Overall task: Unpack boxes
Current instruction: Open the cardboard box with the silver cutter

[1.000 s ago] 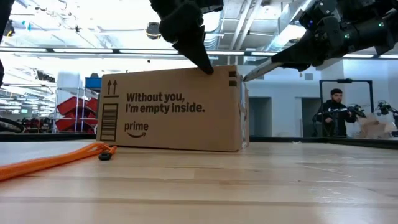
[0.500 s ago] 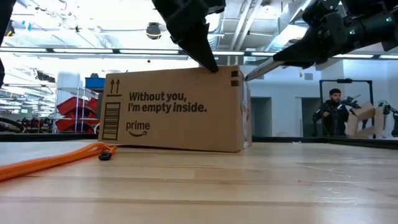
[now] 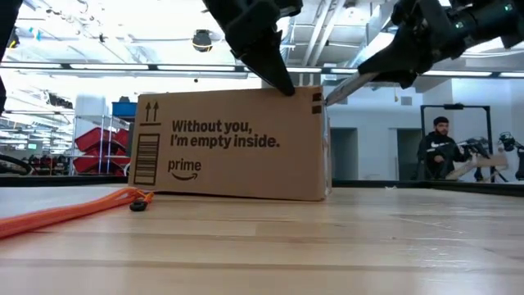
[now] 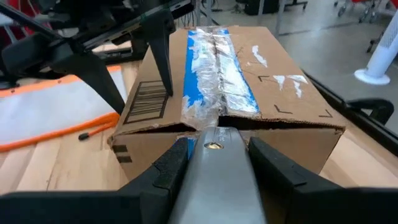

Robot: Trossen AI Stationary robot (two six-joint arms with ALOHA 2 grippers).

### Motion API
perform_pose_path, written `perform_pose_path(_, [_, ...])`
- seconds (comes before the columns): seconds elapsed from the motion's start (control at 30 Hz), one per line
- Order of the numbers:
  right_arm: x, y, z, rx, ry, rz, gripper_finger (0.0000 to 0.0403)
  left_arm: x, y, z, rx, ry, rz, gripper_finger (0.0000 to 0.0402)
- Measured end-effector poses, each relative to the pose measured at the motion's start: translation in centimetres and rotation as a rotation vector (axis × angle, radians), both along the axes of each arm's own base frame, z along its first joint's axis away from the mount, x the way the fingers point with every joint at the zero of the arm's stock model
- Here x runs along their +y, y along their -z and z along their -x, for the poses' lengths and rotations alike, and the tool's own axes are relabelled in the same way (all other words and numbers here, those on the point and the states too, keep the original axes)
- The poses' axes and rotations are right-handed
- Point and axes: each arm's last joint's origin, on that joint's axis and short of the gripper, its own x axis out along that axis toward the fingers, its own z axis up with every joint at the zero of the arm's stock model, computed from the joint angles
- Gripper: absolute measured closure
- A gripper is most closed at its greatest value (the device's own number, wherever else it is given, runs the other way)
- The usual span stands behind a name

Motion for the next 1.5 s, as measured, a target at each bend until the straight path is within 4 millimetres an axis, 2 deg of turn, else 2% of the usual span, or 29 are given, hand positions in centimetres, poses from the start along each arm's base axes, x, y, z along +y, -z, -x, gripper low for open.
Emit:
perform_pose_path(0.4, [0.2, -3.1, 0.0, 0.107, -0.017, -0.093, 0.0285, 0.0, 0.0, -0.1, -0.005, 0.008, -0.008, 0.0165])
perform_pose_path(0.67, [0.3, -3.8, -0.7, 0.096, -0.001, -0.199, 0.0285, 0.0, -0.1, -0.3, -0.030, -0.002, -0.007, 0.0165])
perform_pose_path(0.7, [0.6, -4.0, -0.9, 0.093, -0.077, -0.252, 0.0285, 0.0, -0.4, -0.6, -0.084, -0.024, -0.021, 0.0165])
perform_pose_path(0.77, [2.3, -4.4, -1.2, 0.139, -0.554, -0.516, 0.0286, 0.5, -0.7, -0.7, -0.102, -0.074, -0.063, 0.0165])
perform_pose_path(0.83, [3.0, -5.0, -1.2, 0.152, -0.758, -0.624, 0.0286, 1.2, -0.7, -0.6, -0.093, -0.114, -0.100, 0.0165])
perform_pose_path(0.9, [2.7, -5.4, -1.8, 0.132, -0.706, -0.625, 0.0286, 1.3, -0.6, -0.7, -0.088, -0.104, -0.114, 0.0165])
perform_pose_path(0.97, [2.7, -4.7, -1.7, 0.196, -0.615, -0.615, 0.0286, 0.7, -0.7, -0.7, -0.085, -0.079, -0.100, 0.0165])
perform_pose_path(1.03, [2.7, -4.4, -1.4, 0.258, -0.605, -0.594, 0.0286, 0.8, -0.6, -0.7, -0.083, -0.080, -0.090, 0.0165])
perform_pose_path(1.1, [2.4, -5.4, -1.2, 0.209, -0.601, -0.531, 0.0286, 0.9, -0.9, -0.5, -0.080, -0.075, -0.097, 0.0165])
perform_pose_path(1.2, [1.9, -4.8, -1.1, 0.229, -0.419, -0.396, 0.0286, 0.2, -1.4, -0.2, -0.094, -0.060, -0.094, 0.0165])
perform_pose_path(1.37, [1.1, -4.0, -1.2, 0.287, -0.253, -0.251, 0.0286, 0.1, -4.2, 1.3, -0.174, -0.080, -0.045, 0.0165])
perform_pose_path(1.43, [1.0, -2.9, -1.4, 0.337, -0.188, -0.213, 0.0286, 0.6, -5.2, 1.9, -0.217, -0.133, -0.016, 0.0166])
perform_pose_path(1.5, [1.1, -1.9, -1.8, 0.333, -0.203, -0.216, 0.0286, 1.2, -6.1, 2.5, -0.256, -0.160, 0.031, 0.0168])
